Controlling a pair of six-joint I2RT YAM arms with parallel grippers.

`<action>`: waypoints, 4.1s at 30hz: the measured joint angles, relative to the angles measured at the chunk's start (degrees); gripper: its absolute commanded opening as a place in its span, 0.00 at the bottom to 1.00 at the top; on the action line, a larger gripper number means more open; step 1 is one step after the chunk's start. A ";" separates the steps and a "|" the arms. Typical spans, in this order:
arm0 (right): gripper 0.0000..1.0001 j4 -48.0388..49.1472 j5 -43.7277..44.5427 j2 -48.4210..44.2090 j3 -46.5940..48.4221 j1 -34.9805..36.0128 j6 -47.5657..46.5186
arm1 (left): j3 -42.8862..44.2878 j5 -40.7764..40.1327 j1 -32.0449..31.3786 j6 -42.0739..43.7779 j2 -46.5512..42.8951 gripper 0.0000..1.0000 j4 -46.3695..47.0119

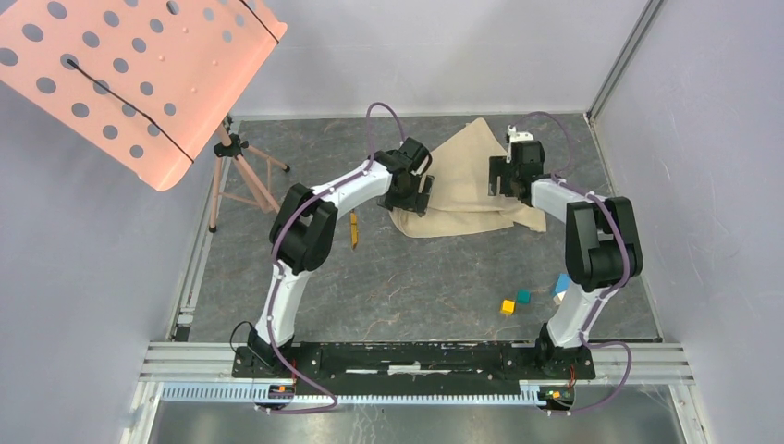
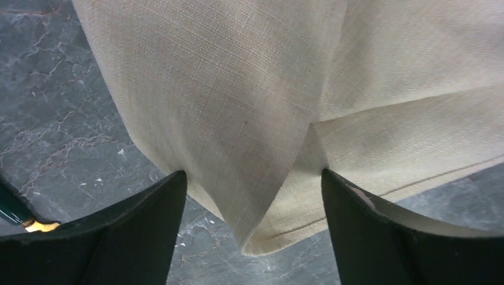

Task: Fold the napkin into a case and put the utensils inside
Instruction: Move the crumpled napkin to the center of the board, then pick up the crumpled napkin from the center of the board.

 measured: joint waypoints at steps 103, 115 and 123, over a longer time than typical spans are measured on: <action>0.00 -13.99 -16.31 -24.02 1.68 -2.71 12.09 | -27.15 -10.01 -23.98 -5.64 -21.40 0.75 27.26; 0.00 -14.25 -21.27 -24.06 2.21 -9.31 11.45 | -9.29 -17.00 -26.12 -4.52 -1.62 0.73 25.42; 0.00 -14.29 -22.25 -24.33 2.19 -9.86 11.30 | -4.44 -17.35 -26.10 -4.50 4.13 0.58 22.60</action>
